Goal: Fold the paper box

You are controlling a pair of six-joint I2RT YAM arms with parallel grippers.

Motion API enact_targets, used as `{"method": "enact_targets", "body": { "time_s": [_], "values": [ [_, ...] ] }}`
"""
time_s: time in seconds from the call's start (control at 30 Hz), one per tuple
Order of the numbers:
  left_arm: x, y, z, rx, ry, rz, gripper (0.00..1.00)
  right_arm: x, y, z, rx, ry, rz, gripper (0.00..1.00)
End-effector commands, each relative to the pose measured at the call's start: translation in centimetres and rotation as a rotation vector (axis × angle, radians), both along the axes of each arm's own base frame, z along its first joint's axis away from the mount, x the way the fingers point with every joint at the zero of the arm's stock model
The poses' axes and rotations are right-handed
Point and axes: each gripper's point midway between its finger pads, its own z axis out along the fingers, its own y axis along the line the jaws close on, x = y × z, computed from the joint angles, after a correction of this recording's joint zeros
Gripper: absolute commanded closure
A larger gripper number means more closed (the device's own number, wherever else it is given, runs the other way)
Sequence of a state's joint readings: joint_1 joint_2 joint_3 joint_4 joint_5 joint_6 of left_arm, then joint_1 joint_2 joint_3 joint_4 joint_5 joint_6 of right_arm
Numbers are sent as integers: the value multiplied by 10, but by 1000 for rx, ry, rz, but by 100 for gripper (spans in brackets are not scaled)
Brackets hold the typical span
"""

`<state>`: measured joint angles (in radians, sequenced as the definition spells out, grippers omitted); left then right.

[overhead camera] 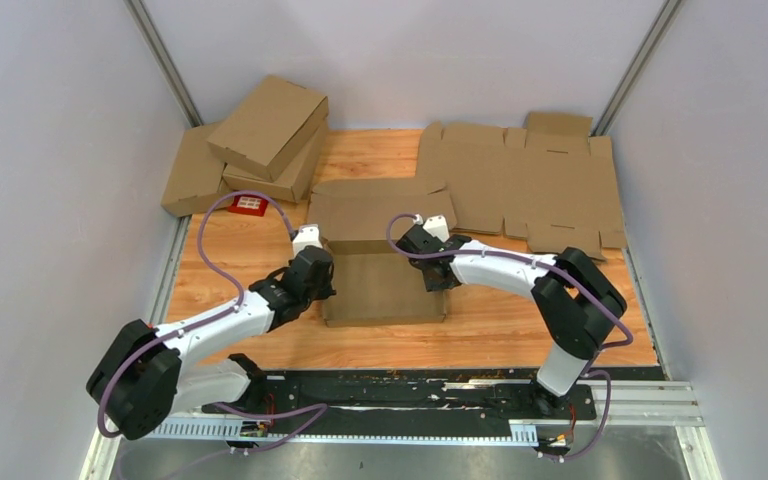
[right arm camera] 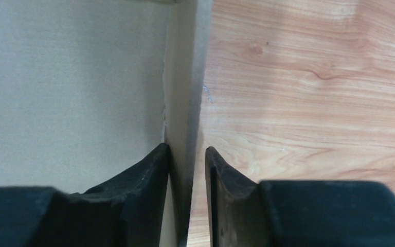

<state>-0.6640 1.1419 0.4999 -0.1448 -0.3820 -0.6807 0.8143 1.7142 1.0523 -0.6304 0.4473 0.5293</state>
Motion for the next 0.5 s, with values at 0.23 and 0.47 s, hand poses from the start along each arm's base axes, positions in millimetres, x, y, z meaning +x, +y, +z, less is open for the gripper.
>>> {"method": "enact_targets", "body": {
  "time_s": [0.23, 0.47],
  "values": [
    [11, 5, 13, 72, -3, 94, 59, 2, -5, 23, 103, -13, 68, 54],
    [13, 2, 33, 61, -39, 54, 52, 2, 9, 35, 178, -17, 119, 50]
  ]
}}
